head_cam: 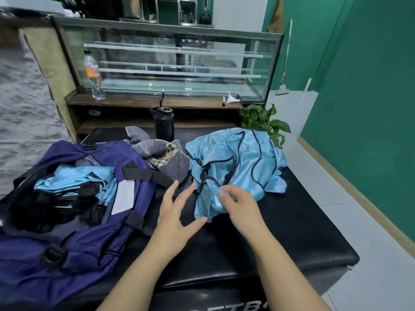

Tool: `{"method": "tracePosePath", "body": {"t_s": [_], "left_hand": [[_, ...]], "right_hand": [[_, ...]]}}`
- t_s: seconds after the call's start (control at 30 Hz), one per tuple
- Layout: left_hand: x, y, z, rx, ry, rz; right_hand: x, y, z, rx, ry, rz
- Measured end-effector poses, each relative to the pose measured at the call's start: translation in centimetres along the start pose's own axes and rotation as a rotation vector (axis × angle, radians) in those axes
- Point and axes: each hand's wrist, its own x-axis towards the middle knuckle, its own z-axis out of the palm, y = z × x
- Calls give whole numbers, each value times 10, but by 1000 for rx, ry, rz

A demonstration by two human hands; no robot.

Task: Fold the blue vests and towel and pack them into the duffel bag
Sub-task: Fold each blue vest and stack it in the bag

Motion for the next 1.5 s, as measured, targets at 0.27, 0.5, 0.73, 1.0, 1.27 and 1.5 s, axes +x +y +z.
{"method": "tracePosePath", "body": {"t_s": [0.27,0.5,0.73,1.0,1.27,1.5], "left_hand": [[-15,28,-7,-15,-1,117],[-28,50,-7,-377,56,40],[-31,70,-13,-448,102,43],[-32,66,-12,-452,149,-126],[-23,42,-11,-304,183,-245],[-23,38,-18,-281,146,-291]], "right_hand": [[-34,-25,-8,252,-185,35],[-48,-32,-5,336,-205,49],[-50,-28,-23,338,-76,170],[-34,15,-37,228,139,319],[-5,62,-51,-126,189,460],[0,80,-46,-250,107,480]]}}
